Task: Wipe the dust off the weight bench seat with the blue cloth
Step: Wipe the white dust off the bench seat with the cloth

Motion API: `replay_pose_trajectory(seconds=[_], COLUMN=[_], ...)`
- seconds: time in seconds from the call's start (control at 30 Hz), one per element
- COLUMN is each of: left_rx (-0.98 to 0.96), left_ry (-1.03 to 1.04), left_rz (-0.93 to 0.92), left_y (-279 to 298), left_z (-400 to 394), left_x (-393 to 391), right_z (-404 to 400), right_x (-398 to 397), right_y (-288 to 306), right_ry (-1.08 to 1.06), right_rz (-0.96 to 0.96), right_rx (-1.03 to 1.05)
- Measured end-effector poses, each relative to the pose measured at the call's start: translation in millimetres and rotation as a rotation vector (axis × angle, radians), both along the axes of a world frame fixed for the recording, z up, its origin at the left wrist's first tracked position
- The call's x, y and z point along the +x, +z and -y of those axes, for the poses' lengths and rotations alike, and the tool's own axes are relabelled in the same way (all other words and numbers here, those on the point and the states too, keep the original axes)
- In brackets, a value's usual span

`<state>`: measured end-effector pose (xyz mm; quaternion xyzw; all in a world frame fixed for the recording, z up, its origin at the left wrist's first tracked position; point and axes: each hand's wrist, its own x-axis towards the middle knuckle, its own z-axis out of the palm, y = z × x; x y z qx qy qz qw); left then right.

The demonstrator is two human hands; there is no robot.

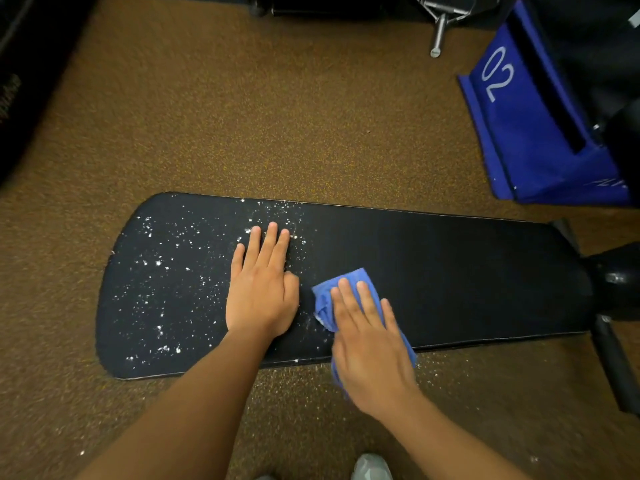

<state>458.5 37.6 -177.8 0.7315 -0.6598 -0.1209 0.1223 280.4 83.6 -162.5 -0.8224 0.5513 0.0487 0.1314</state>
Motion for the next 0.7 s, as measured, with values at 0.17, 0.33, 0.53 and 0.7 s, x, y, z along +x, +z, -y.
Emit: replay_pose_trajectory(seconds=[0.17,0.33,0.53,0.7], left_rx=[0.001,0.001,0.010,-0.005], left_ry=[0.004,-0.001,0.002,0.000], left_rz=[-0.003,-0.025,-0.033,-0.056], left_y=[-2,-2,0,-1], left_z=[1,2,0,0], left_x=[-1,0,0,0], right_z=[61,20,36,38], right_x=[29,45,12,55], right_y=[0,1,-1,1], right_ry=[-0.169,-0.038,-0.105,-0.127], right_rz=[-0.055,0.001,-0.052,-0.004], right_rx=[0.037,-0.026,-0.047,-0.008])
